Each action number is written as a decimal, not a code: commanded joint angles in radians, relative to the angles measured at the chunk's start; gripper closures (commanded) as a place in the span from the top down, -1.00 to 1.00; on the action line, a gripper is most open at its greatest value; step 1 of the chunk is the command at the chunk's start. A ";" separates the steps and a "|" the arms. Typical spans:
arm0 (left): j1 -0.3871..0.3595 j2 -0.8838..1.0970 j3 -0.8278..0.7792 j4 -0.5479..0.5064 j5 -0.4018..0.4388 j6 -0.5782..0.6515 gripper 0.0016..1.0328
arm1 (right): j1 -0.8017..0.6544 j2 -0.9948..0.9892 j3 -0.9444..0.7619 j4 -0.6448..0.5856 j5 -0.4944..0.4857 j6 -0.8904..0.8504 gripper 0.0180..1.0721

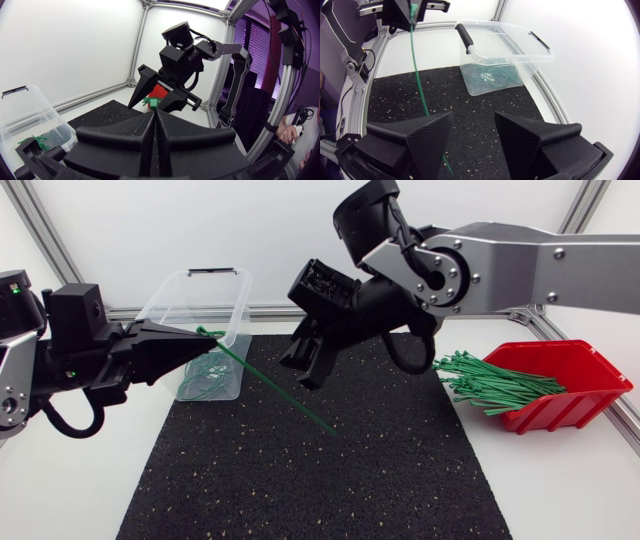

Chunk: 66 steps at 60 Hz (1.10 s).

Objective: Take a green cable tie from the red box, thread the tail through the head to close it, then place it in the transparent bin on the left.

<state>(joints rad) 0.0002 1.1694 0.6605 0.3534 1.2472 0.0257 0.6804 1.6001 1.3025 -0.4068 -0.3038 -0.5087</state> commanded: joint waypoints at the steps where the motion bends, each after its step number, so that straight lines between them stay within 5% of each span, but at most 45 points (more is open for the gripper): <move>1: -0.020 0.007 0.036 -0.004 -0.008 -0.001 -0.94 | 0.039 -0.046 -0.039 0.022 0.022 0.055 0.21; 22: -0.048 0.038 0.050 -0.014 -0.061 0.019 -0.94 | 0.151 -0.109 -0.095 0.062 0.115 0.131 0.17; 38: -0.049 0.035 0.053 -0.033 -0.081 0.019 -0.94 | 0.242 -0.071 -0.164 0.194 0.347 0.142 0.01; 52: -0.057 0.030 0.064 -0.045 -0.081 0.008 -0.94 | 0.249 -0.035 -0.216 0.287 0.433 0.147 -0.08; 66: -0.071 0.032 0.068 -0.051 -0.098 0.006 -0.94 | 0.263 -0.029 -0.227 0.318 0.453 0.168 -0.57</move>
<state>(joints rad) -0.0624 1.1942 0.6991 0.3031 1.1530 0.0292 0.9344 1.5536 1.0908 -0.1005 0.1398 -0.3660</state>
